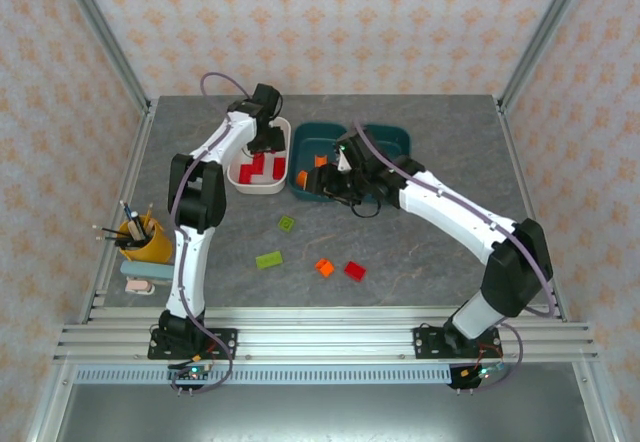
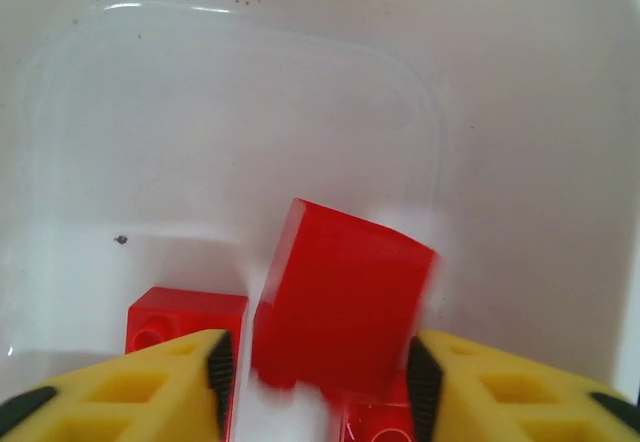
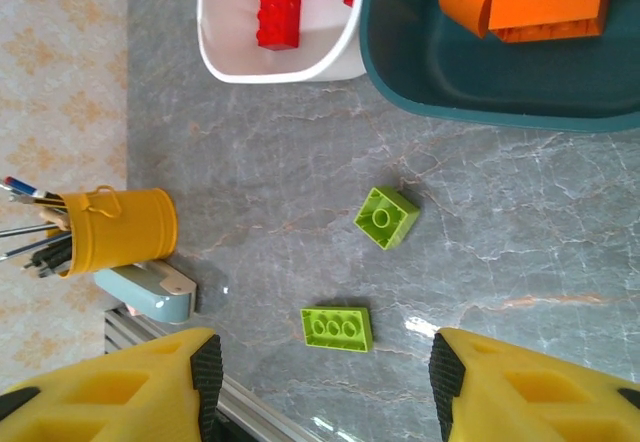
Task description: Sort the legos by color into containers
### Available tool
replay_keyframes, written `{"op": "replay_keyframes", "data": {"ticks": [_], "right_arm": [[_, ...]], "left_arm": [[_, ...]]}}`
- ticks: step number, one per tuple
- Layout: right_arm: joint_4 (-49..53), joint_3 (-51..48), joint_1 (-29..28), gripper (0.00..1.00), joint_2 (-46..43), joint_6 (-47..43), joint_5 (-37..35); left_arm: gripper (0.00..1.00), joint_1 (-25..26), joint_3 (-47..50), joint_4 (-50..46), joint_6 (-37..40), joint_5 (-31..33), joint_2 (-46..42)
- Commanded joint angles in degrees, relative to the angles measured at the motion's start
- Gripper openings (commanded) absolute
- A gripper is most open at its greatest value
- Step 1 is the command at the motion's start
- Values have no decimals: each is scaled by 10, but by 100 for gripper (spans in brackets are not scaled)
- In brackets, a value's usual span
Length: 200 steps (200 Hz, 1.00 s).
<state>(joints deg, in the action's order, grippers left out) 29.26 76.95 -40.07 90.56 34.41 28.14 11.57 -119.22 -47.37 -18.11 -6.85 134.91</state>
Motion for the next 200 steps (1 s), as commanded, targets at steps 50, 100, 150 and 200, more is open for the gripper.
{"op": "replay_keyframes", "data": {"ticks": [50, 100, 150, 200], "right_arm": [[110, 90, -58, 60, 62, -43, -131], [177, 202, -138, 65, 197, 3, -227], [232, 289, -149, 71, 315, 126, -243], [241, 338, -152, 71, 388, 190, -250]], "left_arm": [[67, -6, 51, -4, -42, 18, -156], [75, -5, 294, 42, -140, 46, -414], [79, 15, 587, 49, -221, 44, -717], [82, 24, 730, -25, -256, 13, -978]]}}
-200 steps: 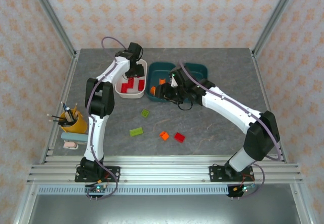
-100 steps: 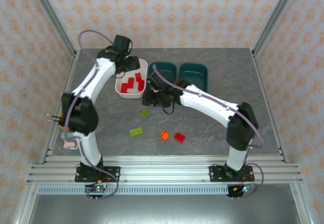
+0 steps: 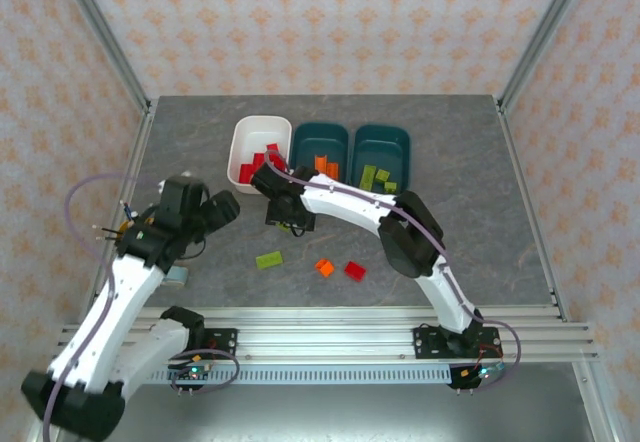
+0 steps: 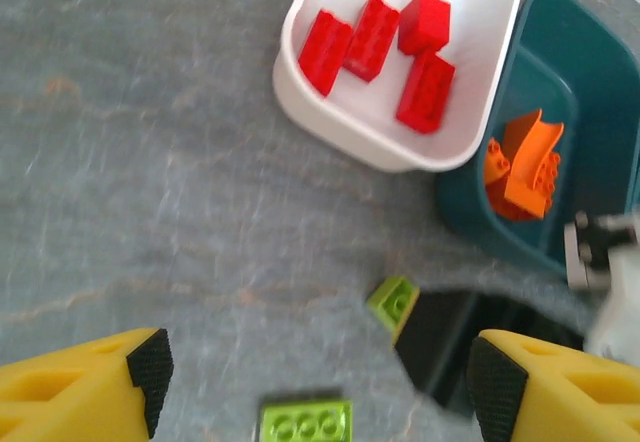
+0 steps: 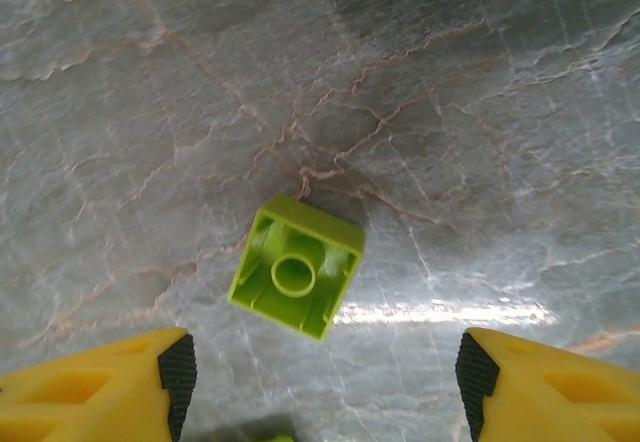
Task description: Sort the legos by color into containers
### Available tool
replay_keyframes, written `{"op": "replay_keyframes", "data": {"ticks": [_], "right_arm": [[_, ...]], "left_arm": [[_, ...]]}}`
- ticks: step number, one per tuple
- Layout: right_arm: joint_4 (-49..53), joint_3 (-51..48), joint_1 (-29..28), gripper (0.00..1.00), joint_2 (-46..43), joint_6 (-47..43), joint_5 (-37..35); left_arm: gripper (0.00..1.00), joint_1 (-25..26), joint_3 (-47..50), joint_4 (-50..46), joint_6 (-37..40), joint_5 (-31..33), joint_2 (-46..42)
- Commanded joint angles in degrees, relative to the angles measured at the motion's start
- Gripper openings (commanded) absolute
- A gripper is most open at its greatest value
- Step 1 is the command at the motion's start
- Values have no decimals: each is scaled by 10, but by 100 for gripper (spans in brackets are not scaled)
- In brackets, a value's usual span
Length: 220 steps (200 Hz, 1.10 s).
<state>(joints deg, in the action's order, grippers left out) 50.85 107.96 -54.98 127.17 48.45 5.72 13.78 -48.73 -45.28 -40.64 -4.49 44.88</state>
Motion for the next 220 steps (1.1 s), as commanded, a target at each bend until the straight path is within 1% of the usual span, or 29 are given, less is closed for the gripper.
{"op": "replay_keyframes", "data": {"ticks": [1, 31, 73, 87, 114, 134, 143, 174, 202, 220], "right_arm": [[24, 28, -3, 71, 22, 51, -26], [34, 49, -3, 70, 53, 74, -34], [26, 68, -2, 61, 80, 88, -28], [27, 71, -3, 56, 87, 92, -26], [25, 67, -2, 43, 89, 93, -31], [33, 73, -3, 30, 86, 83, -30], [40, 76, -4, 27, 81, 75, -34], [54, 62, -4, 24, 21, 41, -65], [77, 31, 1, 24, -72, -9, -121], [81, -11, 22, 24, -141, -34, -142]], "left_arm": [[82, 2, 26, -48, -31, -11, -81], [82, 3, 42, -92, -38, -29, -142], [82, 2, 39, -93, -36, -44, -152], [82, 2, 36, -92, -32, -47, -148], [82, 2, 33, -86, -27, -53, -141], [82, 3, 35, -79, -28, -61, -139], [82, 3, 35, -77, -29, -65, -138], [82, 3, 32, -51, -29, -97, -124], [82, 10, 10, -10, -31, -121, -82], [82, 27, -8, 34, -34, -123, -41]]}}
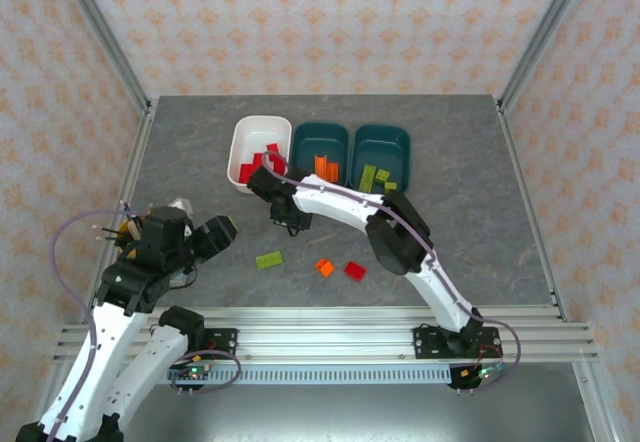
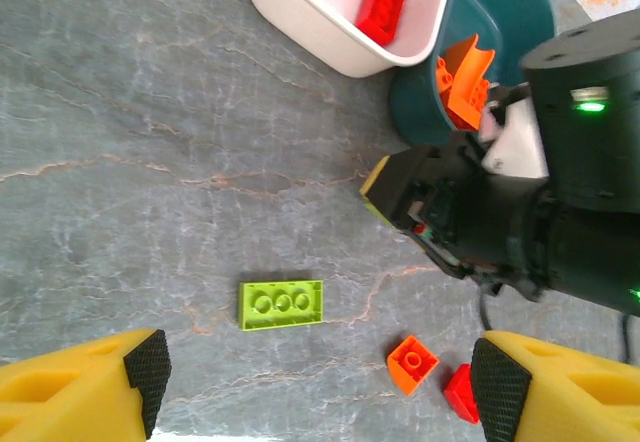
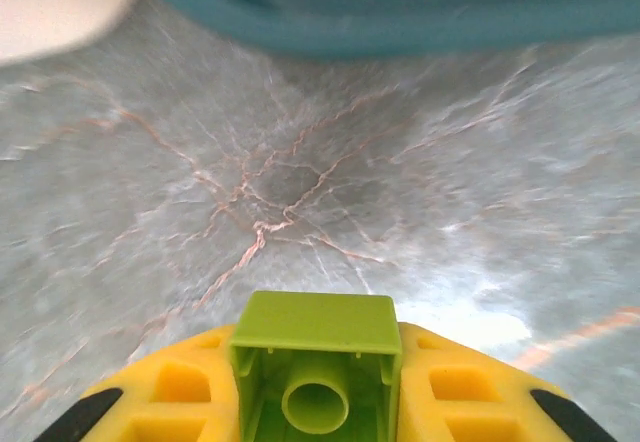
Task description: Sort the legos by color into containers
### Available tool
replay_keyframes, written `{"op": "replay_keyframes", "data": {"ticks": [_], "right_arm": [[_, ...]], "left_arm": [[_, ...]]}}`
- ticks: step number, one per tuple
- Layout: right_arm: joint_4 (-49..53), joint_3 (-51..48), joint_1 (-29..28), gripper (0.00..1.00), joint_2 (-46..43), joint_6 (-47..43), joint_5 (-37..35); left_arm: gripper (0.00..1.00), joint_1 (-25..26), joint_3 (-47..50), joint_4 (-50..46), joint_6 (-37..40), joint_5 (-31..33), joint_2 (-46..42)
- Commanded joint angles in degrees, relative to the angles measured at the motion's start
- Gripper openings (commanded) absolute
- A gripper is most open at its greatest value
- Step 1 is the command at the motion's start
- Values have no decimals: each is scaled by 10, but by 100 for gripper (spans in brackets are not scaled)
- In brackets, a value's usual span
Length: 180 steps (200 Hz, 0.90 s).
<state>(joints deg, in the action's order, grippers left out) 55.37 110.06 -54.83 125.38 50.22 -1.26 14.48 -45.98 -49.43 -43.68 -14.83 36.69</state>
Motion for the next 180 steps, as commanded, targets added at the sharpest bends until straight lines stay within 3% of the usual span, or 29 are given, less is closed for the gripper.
{"op": "replay_keyframes", "data": {"ticks": [1, 33, 54, 74, 114, 158, 180], "right_arm": [[36, -35, 22, 24, -127, -53, -73], [17, -114, 108, 25, -219, -111, -60], [7, -121, 191, 27, -217, -164, 3], [14, -85, 260, 27, -174, -209, 41], [44, 55, 345, 27, -26, -237, 62], [106, 214, 384, 27, 130, -241, 71], [124, 241, 393, 29, 168, -235, 75]], "left_arm": [[82, 22, -36, 79, -4, -19, 44], [82, 91, -90, 138, -2, 15, 148], [81, 136, -122, 176, -2, 34, 217], [81, 172, -162, 196, 4, 50, 281], [81, 210, -223, 207, 6, 78, 374], [81, 224, -249, 189, -17, 102, 431], [80, 227, -255, 179, -22, 106, 446]]}}
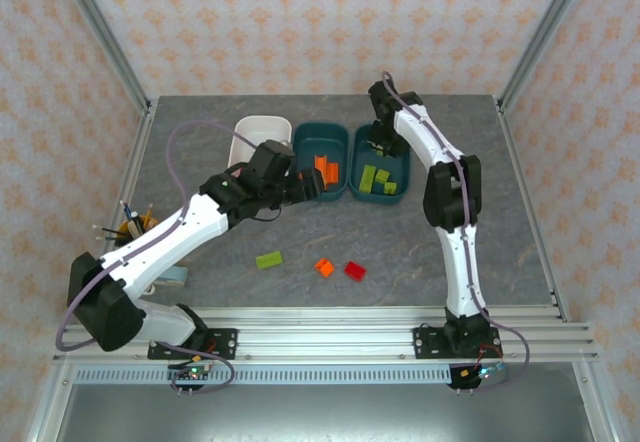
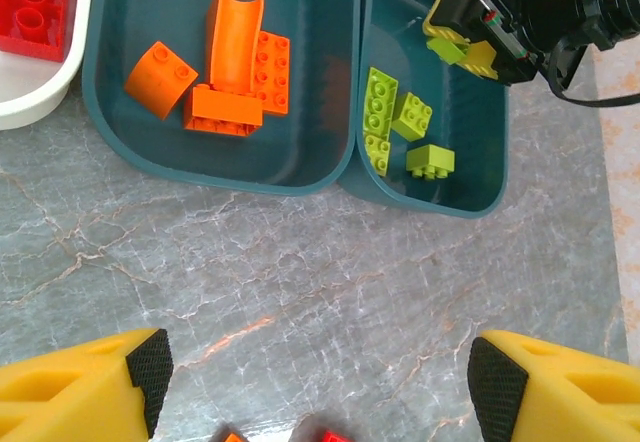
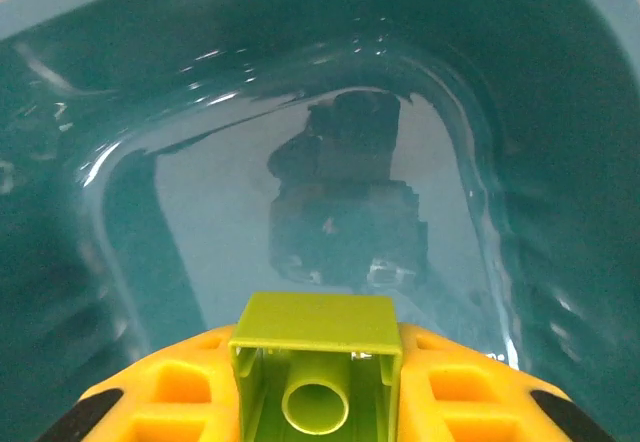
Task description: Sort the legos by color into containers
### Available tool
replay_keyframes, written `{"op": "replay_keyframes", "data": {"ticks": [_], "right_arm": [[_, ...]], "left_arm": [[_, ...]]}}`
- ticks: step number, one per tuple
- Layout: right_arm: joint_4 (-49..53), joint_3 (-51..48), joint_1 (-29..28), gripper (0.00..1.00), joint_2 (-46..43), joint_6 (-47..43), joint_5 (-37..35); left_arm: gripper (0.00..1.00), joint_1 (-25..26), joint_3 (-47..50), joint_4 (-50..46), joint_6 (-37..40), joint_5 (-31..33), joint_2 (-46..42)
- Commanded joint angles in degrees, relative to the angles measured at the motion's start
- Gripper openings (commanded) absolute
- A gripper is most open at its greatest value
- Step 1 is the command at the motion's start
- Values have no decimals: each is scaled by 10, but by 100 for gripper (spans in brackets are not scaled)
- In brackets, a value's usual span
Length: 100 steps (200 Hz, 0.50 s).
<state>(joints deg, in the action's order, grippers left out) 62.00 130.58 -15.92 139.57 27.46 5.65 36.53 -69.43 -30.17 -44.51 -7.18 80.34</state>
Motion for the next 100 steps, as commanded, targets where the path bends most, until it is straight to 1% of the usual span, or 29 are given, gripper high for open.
{"op": "replay_keyframes", "data": {"ticks": [1, 10, 31, 47, 62, 78, 100], "right_arm": [[57, 35, 4, 29, 26, -6, 6], [52, 31, 5, 32, 28, -6, 7], [44, 30, 5, 46, 27, -7, 16], [49, 39, 5, 52, 20, -8, 19], [46, 41, 3, 55, -1, -10, 17], [39, 38, -2, 56, -38, -14, 14], [23, 2, -21, 55, -121, -29, -6]], "left_arm": [[80, 6, -21, -14, -14, 29, 9], [80, 8, -20, -15, -14, 30, 11], [80, 10, -18, -16, -14, 28, 13], [80, 10, -16, -21, -10, 26, 13], [80, 11, -17, -28, -6, 23, 11], [80, 16, -18, -36, 2, 18, 8], [80, 26, -17, -52, -10, 5, 10]]}}
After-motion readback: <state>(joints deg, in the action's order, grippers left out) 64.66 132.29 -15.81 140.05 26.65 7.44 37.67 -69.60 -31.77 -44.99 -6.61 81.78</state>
